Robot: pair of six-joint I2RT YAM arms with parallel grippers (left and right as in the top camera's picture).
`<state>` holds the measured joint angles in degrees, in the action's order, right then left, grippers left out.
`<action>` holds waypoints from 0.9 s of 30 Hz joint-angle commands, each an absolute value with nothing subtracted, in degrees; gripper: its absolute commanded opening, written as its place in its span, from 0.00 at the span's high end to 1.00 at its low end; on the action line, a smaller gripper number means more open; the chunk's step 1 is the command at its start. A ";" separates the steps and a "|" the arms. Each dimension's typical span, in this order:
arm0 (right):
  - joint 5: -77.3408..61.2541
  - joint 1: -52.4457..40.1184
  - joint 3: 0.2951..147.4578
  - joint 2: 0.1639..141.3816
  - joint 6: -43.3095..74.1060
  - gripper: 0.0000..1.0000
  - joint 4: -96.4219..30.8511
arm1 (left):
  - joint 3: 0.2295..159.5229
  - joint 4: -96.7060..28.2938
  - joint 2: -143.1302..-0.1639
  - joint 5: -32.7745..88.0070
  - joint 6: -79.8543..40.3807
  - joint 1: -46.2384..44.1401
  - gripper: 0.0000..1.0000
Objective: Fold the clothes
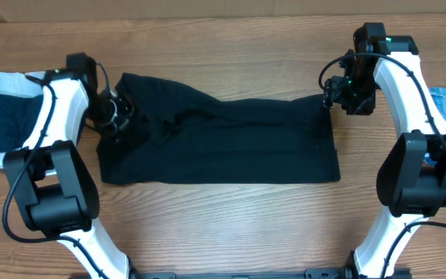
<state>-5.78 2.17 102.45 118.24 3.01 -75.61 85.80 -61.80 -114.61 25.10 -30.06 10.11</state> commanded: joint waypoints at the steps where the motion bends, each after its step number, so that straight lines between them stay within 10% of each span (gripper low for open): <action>1: -6.13 2.33 102.26 116.79 3.07 0.31 -75.31 | 80.66 -57.25 -114.59 26.63 -35.00 9.56 0.42; 27: -6.59 2.33 102.26 116.79 3.09 0.34 -75.44 | 74.00 -46.89 -114.63 24.16 -43.75 5.19 0.66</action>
